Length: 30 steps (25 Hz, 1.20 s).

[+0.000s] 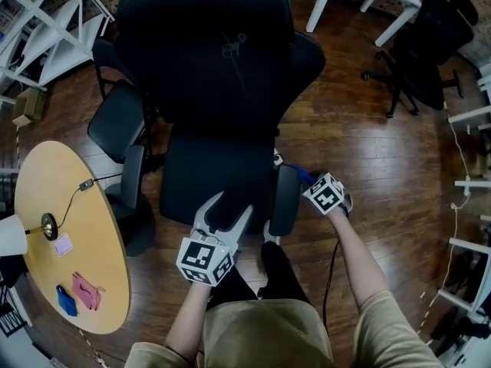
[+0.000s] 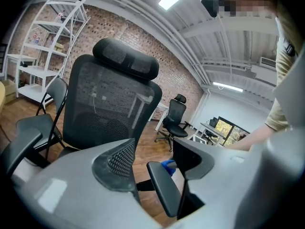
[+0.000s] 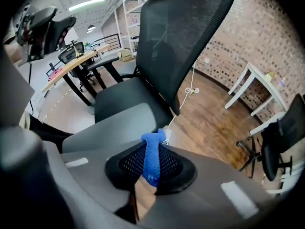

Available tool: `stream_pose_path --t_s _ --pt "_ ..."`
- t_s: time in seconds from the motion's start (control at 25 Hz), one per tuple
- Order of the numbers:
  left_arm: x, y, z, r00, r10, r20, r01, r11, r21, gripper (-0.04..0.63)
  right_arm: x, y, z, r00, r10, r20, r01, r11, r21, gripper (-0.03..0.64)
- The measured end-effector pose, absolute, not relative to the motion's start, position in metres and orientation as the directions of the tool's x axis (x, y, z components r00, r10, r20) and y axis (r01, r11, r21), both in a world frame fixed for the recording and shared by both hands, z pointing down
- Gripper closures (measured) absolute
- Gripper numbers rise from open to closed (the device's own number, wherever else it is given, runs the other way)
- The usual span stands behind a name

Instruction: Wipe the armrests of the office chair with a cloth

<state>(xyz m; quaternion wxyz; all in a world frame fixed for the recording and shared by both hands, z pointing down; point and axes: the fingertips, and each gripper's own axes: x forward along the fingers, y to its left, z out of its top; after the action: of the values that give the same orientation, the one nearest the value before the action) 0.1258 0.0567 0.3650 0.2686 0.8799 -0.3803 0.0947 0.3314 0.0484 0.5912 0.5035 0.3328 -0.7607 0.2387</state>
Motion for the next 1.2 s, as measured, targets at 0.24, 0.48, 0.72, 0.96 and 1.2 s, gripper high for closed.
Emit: stream_pose_path --t_s 0.24,0.48,0.72,0.96,1.2 --pt "0.116 0.048 0.37 0.673 -0.638 0.374 -0.737 -0.542 0.403 0.356 0.296 -0.016 0.585 -0.359 -0.293 0.886 -0.715 0.697 -0.059 0.584" --pt "0.102 0.042 0.372 0.667 -0.642 0.378 -0.743 -0.535 0.403 0.356 0.243 -0.011 0.591 -0.362 -0.161 0.918 -0.59 0.802 -0.093 0.584" --pt "0.098 0.04 0.375 0.673 -0.632 0.385 -0.739 -0.545 0.397 0.356 0.19 0.062 0.594 -0.508 0.161 0.846 -0.377 0.842 -0.386 0.584" --pt "0.115 0.039 0.375 0.709 -0.589 0.388 -0.705 -0.591 0.391 0.356 0.193 0.104 0.566 -0.708 0.063 0.704 -0.417 0.767 -0.488 0.584" --pt "0.169 0.033 0.373 0.759 -0.527 0.382 -0.643 -0.697 0.317 0.357 0.287 0.077 0.496 -0.788 -0.483 0.382 -0.596 0.443 -0.669 0.582"
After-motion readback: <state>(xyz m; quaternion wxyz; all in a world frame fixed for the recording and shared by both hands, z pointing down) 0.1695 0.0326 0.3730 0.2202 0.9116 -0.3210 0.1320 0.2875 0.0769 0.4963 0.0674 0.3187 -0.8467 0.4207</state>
